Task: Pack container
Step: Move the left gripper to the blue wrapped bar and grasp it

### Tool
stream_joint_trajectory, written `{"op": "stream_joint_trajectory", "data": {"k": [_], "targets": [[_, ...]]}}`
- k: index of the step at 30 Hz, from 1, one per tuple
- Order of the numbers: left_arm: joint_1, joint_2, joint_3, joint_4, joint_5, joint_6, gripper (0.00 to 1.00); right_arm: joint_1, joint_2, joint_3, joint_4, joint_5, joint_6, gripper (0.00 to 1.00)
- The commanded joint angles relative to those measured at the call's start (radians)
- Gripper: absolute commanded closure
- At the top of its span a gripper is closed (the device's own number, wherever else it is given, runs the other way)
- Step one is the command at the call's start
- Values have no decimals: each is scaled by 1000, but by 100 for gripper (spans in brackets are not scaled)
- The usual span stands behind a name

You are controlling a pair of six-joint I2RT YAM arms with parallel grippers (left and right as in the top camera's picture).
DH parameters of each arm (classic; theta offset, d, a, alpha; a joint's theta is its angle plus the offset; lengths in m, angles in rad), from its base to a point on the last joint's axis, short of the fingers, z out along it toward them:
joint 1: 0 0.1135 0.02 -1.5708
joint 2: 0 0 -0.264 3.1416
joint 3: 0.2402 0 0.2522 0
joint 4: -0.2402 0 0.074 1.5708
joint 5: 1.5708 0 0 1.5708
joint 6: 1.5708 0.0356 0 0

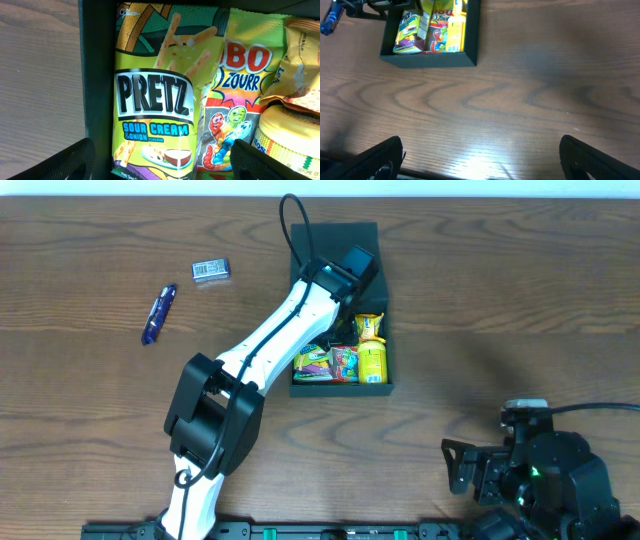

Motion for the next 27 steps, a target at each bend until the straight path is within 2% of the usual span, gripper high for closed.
{"op": "stream_joint_trajectory", "data": {"k": [1, 8, 11, 15, 18, 21, 27], "targets": [[13, -61, 24, -4, -47, 33, 13, -5, -1, 10, -1, 3, -11, 1], [126, -252, 49, 9, -242, 40, 10, -5, -1, 9, -1, 3, -11, 1], [257, -277, 49, -16, -251, 25, 10, -5, -1, 10, -1, 3, -11, 1], [452, -254, 48, -6, -248, 80, 10, -5, -1, 10, -1, 3, -11, 1], [597, -224, 47, 10, -204, 205, 11, -5, -1, 9, -1, 3, -11, 1], [704, -182, 47, 35, -101, 393, 11, -5, -1, 10, -1, 3, -11, 1], [835, -66, 47, 65, 69, 624, 11, -5, -1, 9, -1, 3, -11, 1]]}}
